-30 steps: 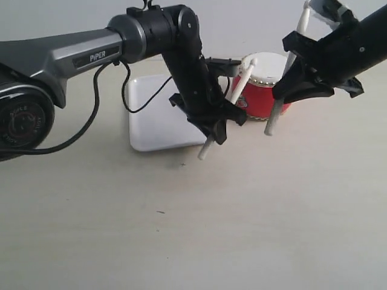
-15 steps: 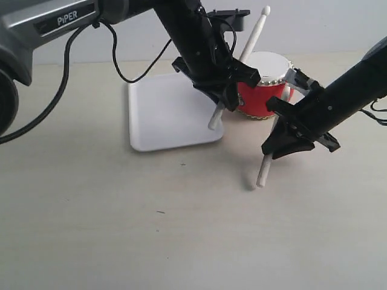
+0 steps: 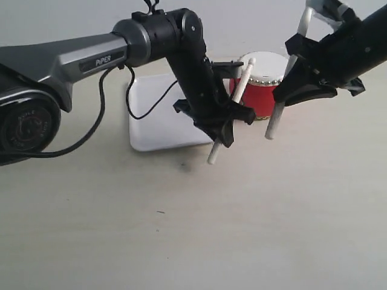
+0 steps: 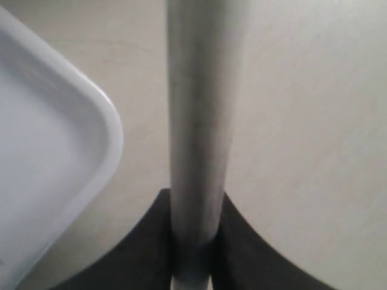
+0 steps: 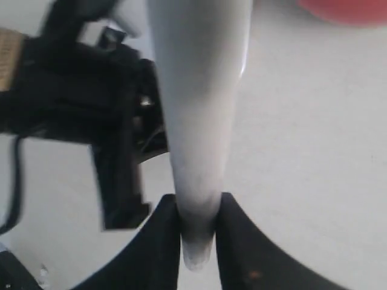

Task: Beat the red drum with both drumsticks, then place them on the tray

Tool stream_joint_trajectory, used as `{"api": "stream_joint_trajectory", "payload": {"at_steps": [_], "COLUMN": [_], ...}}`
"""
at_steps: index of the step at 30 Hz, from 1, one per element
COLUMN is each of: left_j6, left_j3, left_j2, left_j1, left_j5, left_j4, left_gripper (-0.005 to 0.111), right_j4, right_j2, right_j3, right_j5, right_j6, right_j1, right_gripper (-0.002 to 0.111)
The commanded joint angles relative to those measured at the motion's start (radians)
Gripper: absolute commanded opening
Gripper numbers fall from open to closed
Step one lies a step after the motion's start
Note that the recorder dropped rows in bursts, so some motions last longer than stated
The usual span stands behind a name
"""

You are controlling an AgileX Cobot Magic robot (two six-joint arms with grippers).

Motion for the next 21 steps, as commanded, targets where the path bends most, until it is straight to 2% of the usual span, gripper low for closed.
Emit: {"api": "stream_joint_trajectory", "payload": {"at_steps": [1,4,6,10,13,17,21], "left_j6": [-0.036,-0.042,-0.042,-0.040,-0.016,-0.001,-0.001], "left_j3": [-0.006,-0.006,-0.006,-0.006,-0.006,-0.006,-0.006], "left_j2": [-0.126,-0.199,-0.196,-0.067,0.034,0.078,0.039], "left_j1": [-0.001,-0.008,-0.008,-0.008,-0.008,-0.008,-0.008], "left_j5": [0.000,0.000,0.000,0.000,0.000,0.000,0.000], "left_j4": [0.004,0.011,0.027,0.017,-0.073,-0.110,-0.088], "left_gripper": [0.000,0.000,0.000,0.000,0.000,0.000,0.000], "right_j4": [0.154,0.253,0.245,0.000,-0.187,-0.212,-0.173], "right_j2": [0.213,0.411,0.401,0.209,0.085,0.014,0.051], "right_j3": [-0.032,-0.178,-0.209,-0.209,-0.209,-0.209,-0.209], "right_j5": [-0.056,0.080,0.181,0.181,0.181,0.181,0.122], "right_j6": [-0.105,-0.109,-0.101,0.011,0.106,0.125,0.121], "right_j1": [0.001,0.001,0.001,0.001,0.001,0.001,0.001], "right_gripper": [0.000,0.000,0.000,0.000,0.000,0.000,0.000]}}
